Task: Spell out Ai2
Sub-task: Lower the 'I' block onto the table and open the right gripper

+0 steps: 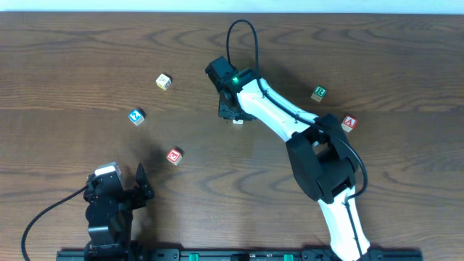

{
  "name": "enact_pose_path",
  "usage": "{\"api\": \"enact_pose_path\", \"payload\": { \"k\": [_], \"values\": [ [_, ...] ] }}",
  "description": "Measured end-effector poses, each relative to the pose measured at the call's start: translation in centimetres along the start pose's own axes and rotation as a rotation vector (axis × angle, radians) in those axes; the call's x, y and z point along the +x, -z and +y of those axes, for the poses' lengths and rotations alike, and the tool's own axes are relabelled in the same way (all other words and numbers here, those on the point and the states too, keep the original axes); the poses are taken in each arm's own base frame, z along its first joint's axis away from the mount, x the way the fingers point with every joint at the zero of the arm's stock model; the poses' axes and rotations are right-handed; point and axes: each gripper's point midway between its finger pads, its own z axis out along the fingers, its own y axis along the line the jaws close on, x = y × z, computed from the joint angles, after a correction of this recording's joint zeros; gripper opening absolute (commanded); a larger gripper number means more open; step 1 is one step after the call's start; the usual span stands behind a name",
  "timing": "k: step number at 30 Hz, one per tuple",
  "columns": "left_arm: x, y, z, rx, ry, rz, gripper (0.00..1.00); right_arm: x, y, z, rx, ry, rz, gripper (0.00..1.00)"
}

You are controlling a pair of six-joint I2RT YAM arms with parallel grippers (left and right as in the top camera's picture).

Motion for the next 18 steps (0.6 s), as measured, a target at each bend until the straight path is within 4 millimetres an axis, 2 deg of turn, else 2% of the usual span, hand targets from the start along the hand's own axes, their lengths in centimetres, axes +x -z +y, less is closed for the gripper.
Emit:
{"api": "enact_pose_path", "payload": {
  "k": [5, 14, 17, 18],
  "values": [
    [0.0, 0.0, 0.0, 0.0, 0.0, 0.0, 0.95, 0.0, 0.0, 0.0, 0.0, 0.011, 0.0, 0.56],
    [0.0, 0.0, 0.0, 0.0, 0.0, 0.0, 0.95, 0.1, 0.2, -0.1, 0.004, 0.028, 0.011, 0.67],
    [0.0, 0.0, 0.0, 0.0, 0.0, 0.0, 0.95, -0.1, 1.7, -0.1, 0.012, 0.043, 0.028, 0.76],
    [0.0, 0.0, 0.0, 0.0, 0.0, 0.0, 0.95, -0.6, 2.9, 0.1, 0.008, 0.057, 0.024, 0.79]
  ]
}}
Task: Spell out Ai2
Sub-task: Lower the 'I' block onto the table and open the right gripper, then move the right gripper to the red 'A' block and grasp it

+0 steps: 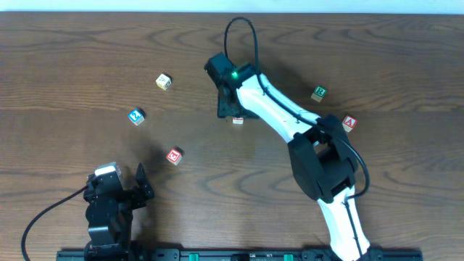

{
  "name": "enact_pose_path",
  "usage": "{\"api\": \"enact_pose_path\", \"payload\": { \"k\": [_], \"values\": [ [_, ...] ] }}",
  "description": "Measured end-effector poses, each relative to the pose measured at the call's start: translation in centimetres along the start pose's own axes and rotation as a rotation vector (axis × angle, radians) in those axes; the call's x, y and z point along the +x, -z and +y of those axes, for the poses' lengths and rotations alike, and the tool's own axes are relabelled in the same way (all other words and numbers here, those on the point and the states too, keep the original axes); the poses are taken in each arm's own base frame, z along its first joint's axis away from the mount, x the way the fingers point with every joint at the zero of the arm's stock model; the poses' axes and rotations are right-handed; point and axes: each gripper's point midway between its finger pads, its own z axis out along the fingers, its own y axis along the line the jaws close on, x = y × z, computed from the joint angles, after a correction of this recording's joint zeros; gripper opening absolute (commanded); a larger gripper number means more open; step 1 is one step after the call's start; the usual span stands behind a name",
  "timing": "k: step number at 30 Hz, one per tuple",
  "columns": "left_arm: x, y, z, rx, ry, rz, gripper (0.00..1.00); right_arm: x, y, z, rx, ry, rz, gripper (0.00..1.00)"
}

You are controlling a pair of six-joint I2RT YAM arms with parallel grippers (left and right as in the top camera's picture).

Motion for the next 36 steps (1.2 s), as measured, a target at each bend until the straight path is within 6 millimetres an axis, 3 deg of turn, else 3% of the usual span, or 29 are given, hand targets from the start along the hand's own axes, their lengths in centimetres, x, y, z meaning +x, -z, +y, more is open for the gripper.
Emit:
{"api": "enact_pose_path", "payload": {
  "k": [3, 5, 7, 9, 11, 13, 15, 19, 24, 29, 32, 36],
  "values": [
    [0.0, 0.0, 0.0, 0.0, 0.0, 0.0, 0.95, -2.3, 4.6, 0.5, -0.028, 0.029, -0.064, 0.88],
    [0.0, 0.0, 0.0, 0.0, 0.0, 0.0, 0.95, -3.3, 7.6, 0.1, -0.035, 0.039, -0.106, 0.93],
    [0.0, 0.0, 0.0, 0.0, 0.0, 0.0, 0.95, -4.5, 11.9, -1.0, -0.052, 0.059, -0.174, 0.94],
    [0.0, 0.0, 0.0, 0.0, 0.0, 0.0, 0.95, -5.3, 16.5, -3.6, -0.065, 0.057, -0.24, 0.94],
    [0.0, 0.0, 0.0, 0.0, 0.0, 0.0, 0.95, -5.8, 19.4, -6.6, -0.059, 0.029, -0.272, 0.94],
    [0.0, 0.0, 0.0, 0.0, 0.0, 0.0, 0.95, -6.1, 21.6, -11.0, -0.029, -0.021, -0.288, 0.93],
    [0.0, 0.0, 0.0, 0.0, 0.0, 0.0, 0.95, -6.4, 22.5, -15.2, 0.017, -0.069, -0.286, 0.94],
    [0.0, 0.0, 0.0, 0.0, 0.0, 0.0, 0.95, -5.9, 21.6, -22.4, 0.139, -0.129, -0.203, 0.96],
    [0.0, 0.0, 0.0, 0.0, 0.0, 0.0, 0.95, -5.5, 19.7, -26.2, 0.138, -0.183, -0.131, 0.96],
    [0.0, 0.0, 0.0, 0.0, 0.0, -0.001, 0.95, -3.0, 15.3, -31.0, 0.129, -0.302, -0.036, 0.96],
    [0.0, 0.0, 0.0, 0.0, 0.001, -0.002, 0.95, -0.7, 12.3, -32.6, 0.121, -0.349, -0.003, 0.96],
    [0.0, 0.0, 0.0, 0.0, 0.0, -0.002, 0.95, 2.3, 8.3, -32.0, 0.107, -0.375, 0.028, 0.95]
  ]
}}
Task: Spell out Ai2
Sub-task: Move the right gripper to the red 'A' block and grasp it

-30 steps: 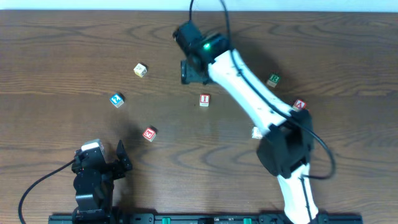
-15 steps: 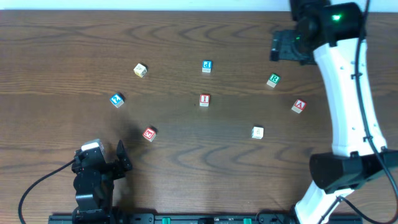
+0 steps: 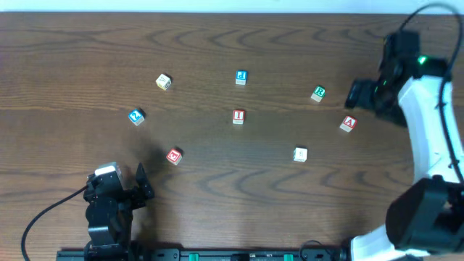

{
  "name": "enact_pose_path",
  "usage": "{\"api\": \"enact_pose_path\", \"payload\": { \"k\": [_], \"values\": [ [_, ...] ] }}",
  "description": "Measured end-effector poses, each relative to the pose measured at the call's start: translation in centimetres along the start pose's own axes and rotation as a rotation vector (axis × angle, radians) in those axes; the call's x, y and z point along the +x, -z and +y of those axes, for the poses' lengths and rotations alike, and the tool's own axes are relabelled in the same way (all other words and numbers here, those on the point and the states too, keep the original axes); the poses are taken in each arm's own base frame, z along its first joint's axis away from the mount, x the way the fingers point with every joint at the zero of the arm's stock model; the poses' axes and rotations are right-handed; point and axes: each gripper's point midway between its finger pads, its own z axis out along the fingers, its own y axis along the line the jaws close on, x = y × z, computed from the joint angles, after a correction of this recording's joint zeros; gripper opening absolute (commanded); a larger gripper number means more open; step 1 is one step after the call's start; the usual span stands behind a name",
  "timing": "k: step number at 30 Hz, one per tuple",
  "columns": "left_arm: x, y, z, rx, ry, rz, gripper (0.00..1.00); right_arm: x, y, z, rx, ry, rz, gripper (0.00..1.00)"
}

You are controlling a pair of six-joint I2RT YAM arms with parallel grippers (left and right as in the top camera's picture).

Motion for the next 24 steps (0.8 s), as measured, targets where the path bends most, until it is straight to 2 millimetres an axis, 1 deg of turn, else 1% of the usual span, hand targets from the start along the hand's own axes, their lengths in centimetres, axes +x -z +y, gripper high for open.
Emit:
{"api": "enact_pose_path", "payload": {
  "k": [3, 5, 7, 9, 12, 15, 21, 24],
  "values": [
    [0.0, 0.0, 0.0, 0.0, 0.0, 0.0, 0.95, 1.9, -3.2, 1.0, -0.016, -0.032, 0.027, 0.93],
    [0.0, 0.0, 0.0, 0.0, 0.0, 0.0, 0.95, 3.0, -4.7, 1.6, -0.019, -0.054, 0.044, 0.93],
    [0.0, 0.0, 0.0, 0.0, 0.0, 0.0, 0.95, 3.5, -5.6, 2.1, -0.024, -0.086, 0.035, 0.9],
    [0.0, 0.0, 0.0, 0.0, 0.0, 0.0, 0.95, 3.5, -6.2, 2.5, -0.03, -0.117, 0.021, 0.89],
    [0.0, 0.0, 0.0, 0.0, 0.0, 0.0, 0.95, 2.9, -6.7, 2.8, -0.037, -0.164, -0.006, 0.88],
    [0.0, 0.0, 0.0, 0.0, 0.0, 0.0, 0.95, 2.8, -7.3, 2.6, -0.018, -0.192, -0.007, 0.89],
    [0.0, 0.0, 0.0, 0.0, 0.0, 0.0, 0.95, 2.2, -9.1, 2.6, 0.009, -0.218, -0.016, 0.88],
    [0.0, 0.0, 0.0, 0.0, 0.0, 0.0, 0.95, 2.0, -10.0, 2.7, 0.014, -0.223, -0.013, 0.86]
  ]
}}
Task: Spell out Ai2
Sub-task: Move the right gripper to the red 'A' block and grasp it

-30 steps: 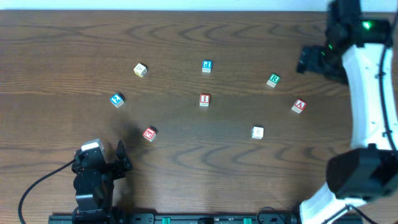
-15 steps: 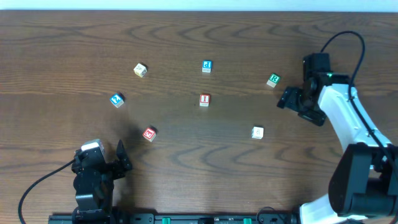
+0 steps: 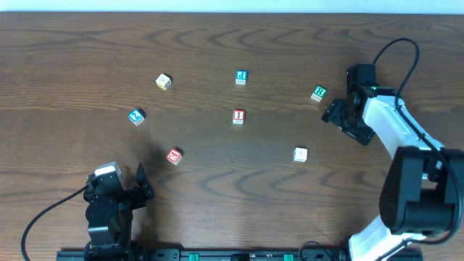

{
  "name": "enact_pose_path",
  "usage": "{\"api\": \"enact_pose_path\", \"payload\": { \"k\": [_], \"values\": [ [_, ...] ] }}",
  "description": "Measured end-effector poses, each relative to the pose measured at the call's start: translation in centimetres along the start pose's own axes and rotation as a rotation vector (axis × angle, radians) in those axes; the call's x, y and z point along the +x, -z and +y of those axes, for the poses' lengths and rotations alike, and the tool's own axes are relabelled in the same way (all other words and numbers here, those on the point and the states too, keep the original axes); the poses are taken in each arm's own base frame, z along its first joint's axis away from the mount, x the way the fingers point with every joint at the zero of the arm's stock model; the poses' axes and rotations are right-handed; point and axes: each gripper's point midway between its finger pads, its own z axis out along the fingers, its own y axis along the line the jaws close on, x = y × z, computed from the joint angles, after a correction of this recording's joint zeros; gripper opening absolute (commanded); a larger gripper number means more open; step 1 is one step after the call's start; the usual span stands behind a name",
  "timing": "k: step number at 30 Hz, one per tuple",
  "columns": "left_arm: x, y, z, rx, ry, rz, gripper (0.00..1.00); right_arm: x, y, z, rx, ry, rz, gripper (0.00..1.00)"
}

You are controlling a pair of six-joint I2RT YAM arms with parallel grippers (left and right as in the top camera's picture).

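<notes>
The red I block (image 3: 238,116) sits near the middle of the table. A blue-marked block (image 3: 135,116) whose character reads as a 2 or Z lies at the left. My right gripper (image 3: 346,121) hangs low at the right, over the place below the green R block (image 3: 318,93). The red A block is hidden under it, and its fingers do not show clearly. My left gripper (image 3: 143,183) rests at the front left, open and empty.
Other loose blocks: a yellowish one (image 3: 164,81) at back left, a blue P (image 3: 241,76) at the back, a red one (image 3: 174,155) at front left, a white one (image 3: 300,154) right of centre. The right arm's cable (image 3: 397,48) loops above it.
My right gripper was at the far right, above and right of the red A block. It is now lower and further left, covering that block. The blocks and left arm are unchanged.
My right gripper first stood over the red I block at the table's middle, then just behind it with the block showing. Then the arm had swung to the far right, leaving the I block at the centre. Now the gripper covers the A block.
</notes>
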Motion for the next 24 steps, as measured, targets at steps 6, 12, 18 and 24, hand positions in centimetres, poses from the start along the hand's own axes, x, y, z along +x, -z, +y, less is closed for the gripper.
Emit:
{"api": "enact_pose_path", "payload": {
  "k": [6, 12, 18, 24],
  "values": [
    [0.0, 0.0, 0.0, 0.0, 0.0, 0.0, 0.95, -0.9, -0.8, 0.0, -0.011, -0.02, -0.022, 0.75],
    [0.0, 0.0, 0.0, 0.0, 0.0, 0.0, 0.95, -2.2, -1.0, -0.6, -0.037, -0.041, -0.038, 0.71],
    [0.0, 0.0, 0.0, 0.0, 0.0, 0.0, 0.95, -2.8, -1.1, 0.1, -0.072, 0.008, -0.058, 0.66],
    [0.0, 0.0, 0.0, 0.0, 0.0, 0.0, 0.95, -1.8, -2.7, 0.3, -0.068, 0.056, -0.006, 0.63]
  ]
}}
